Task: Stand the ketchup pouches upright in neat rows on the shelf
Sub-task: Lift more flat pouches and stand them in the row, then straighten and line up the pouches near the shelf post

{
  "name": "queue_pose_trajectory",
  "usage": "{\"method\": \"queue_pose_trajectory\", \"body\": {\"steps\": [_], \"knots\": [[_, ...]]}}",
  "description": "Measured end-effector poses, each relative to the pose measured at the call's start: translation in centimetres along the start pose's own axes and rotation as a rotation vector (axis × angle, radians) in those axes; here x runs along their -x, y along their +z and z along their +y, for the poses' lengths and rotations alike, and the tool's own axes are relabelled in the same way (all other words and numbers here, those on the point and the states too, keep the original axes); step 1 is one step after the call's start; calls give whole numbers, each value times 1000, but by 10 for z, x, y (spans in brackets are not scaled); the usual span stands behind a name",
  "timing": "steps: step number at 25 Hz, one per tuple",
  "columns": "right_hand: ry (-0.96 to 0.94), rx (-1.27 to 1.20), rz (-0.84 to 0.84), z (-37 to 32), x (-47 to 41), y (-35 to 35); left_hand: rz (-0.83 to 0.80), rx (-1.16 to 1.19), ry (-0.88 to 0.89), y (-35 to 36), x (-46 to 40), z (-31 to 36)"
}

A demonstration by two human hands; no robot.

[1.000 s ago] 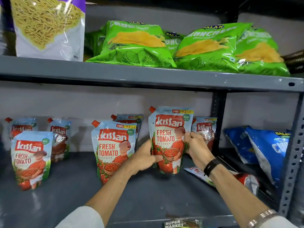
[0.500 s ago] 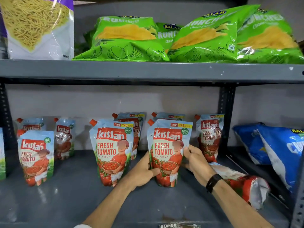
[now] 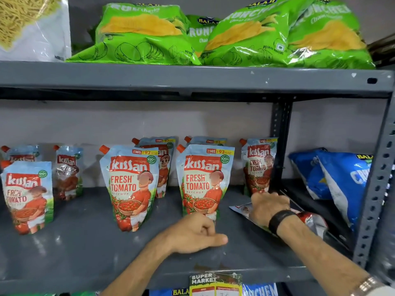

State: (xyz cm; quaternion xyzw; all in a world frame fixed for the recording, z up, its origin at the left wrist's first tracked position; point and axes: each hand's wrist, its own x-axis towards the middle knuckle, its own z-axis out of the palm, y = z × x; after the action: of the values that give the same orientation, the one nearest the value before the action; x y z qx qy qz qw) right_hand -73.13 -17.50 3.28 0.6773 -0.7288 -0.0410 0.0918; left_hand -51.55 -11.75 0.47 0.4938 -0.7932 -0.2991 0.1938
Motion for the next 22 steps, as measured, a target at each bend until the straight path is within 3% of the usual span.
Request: {"method": "queue_pose_trajectory", "body": {"steps": [5, 8, 11, 14, 18, 20, 22], "knots": [[-143, 133, 183, -7, 15, 11, -18, -146, 1, 39, -29, 22], [-90, 41, 276, 9, 16, 10, 37, -89, -23, 48, -40, 22], [34, -323, 404, 49, 11, -2, 115, 32, -35, 53, -54, 24], [30, -894, 424, 87, 7, -20, 155, 143, -52, 59, -76, 31], [-65, -1810, 174, 109, 13, -47, 105, 594, 52, 62, -94, 58], [-113, -2000, 102, 109, 12, -53, 77, 818, 116, 55, -97, 73], [-91, -2043, 149, 106, 5, -56, 109, 875, 146, 50, -103, 82]]}}
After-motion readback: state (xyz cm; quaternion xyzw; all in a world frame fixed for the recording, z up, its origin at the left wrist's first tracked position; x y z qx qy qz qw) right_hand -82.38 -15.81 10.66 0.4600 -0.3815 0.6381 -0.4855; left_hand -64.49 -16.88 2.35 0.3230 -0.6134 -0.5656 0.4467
